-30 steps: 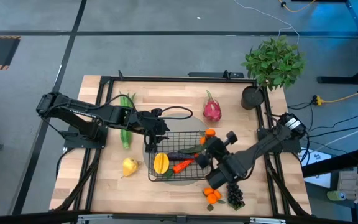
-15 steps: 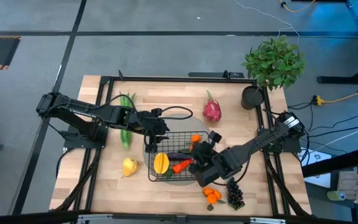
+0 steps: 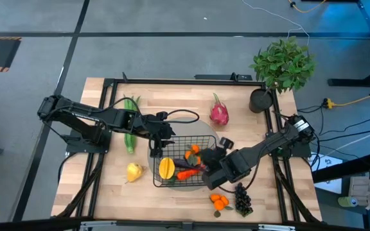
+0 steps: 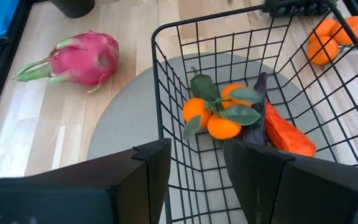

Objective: Build produce basket
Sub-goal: Put the tangerines into the wire basket

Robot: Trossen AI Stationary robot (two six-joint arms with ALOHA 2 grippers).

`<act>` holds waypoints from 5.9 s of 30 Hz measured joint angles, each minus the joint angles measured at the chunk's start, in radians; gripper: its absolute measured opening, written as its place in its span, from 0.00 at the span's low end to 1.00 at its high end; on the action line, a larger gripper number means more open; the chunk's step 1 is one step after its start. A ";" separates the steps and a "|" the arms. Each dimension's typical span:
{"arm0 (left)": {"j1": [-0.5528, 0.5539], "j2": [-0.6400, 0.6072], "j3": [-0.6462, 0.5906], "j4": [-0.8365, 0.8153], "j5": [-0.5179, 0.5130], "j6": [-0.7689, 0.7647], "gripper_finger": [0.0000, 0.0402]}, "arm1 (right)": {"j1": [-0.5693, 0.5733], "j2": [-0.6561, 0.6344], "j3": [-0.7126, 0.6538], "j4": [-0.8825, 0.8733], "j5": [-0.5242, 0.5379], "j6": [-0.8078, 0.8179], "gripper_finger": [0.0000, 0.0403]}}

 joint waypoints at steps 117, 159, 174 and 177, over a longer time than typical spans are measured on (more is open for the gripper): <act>-0.010 0.000 0.000 -0.004 0.001 -0.064 0.34 | 0.349 0.062 -0.469 0.576 -0.243 1.200 0.32; -0.010 0.053 0.002 0.016 0.000 -0.062 0.34 | 0.351 0.061 -0.469 0.487 -0.206 1.318 0.01; -0.011 0.031 -0.001 0.003 0.000 -0.062 0.34 | 0.354 -0.023 -0.245 0.138 -0.316 1.167 0.00; -0.018 0.013 0.000 0.005 0.000 -0.062 0.34 | 0.354 -0.025 -0.124 -0.110 -0.362 1.193 0.00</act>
